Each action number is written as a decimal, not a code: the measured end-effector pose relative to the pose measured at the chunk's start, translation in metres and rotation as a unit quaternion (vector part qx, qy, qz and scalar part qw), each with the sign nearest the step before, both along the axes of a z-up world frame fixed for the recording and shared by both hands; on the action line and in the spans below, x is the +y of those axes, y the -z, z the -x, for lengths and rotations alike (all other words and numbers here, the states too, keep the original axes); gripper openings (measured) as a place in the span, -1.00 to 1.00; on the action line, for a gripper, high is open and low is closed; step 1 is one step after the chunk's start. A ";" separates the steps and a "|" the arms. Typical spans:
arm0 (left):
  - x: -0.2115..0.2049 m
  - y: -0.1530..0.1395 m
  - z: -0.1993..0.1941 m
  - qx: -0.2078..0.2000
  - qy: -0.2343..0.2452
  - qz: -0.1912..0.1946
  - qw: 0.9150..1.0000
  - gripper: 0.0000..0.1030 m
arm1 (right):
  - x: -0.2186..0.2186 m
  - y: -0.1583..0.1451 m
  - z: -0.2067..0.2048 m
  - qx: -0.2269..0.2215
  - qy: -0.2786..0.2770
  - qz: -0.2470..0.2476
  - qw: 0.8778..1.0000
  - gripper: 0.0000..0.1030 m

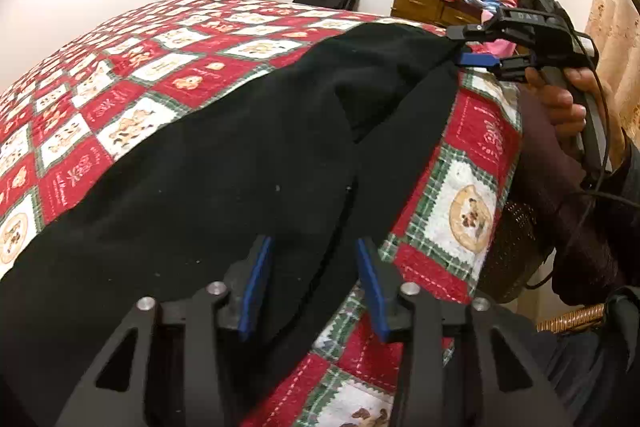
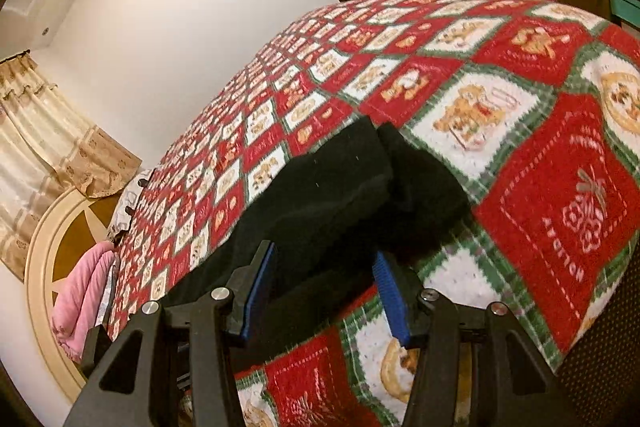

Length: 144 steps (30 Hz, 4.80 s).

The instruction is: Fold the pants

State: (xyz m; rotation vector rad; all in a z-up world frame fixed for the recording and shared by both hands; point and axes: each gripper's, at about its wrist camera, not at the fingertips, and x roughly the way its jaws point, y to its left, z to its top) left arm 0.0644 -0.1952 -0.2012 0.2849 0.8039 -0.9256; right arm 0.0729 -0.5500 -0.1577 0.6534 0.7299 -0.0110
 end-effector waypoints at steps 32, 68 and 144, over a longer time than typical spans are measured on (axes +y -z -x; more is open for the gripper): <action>-0.002 -0.016 0.010 -0.019 0.018 0.017 1.000 -0.59 | -0.016 -0.030 0.008 -0.046 -0.001 0.032 0.998 -0.94; -0.014 0.007 0.004 -0.014 0.012 -0.038 0.999 -0.83 | -0.084 -0.039 0.024 0.030 0.097 0.028 0.994 -0.87; 0.183 -0.007 0.012 0.001 -0.197 0.009 0.980 -0.79 | 0.316 0.033 -0.041 0.016 -0.441 0.235 0.866 -0.04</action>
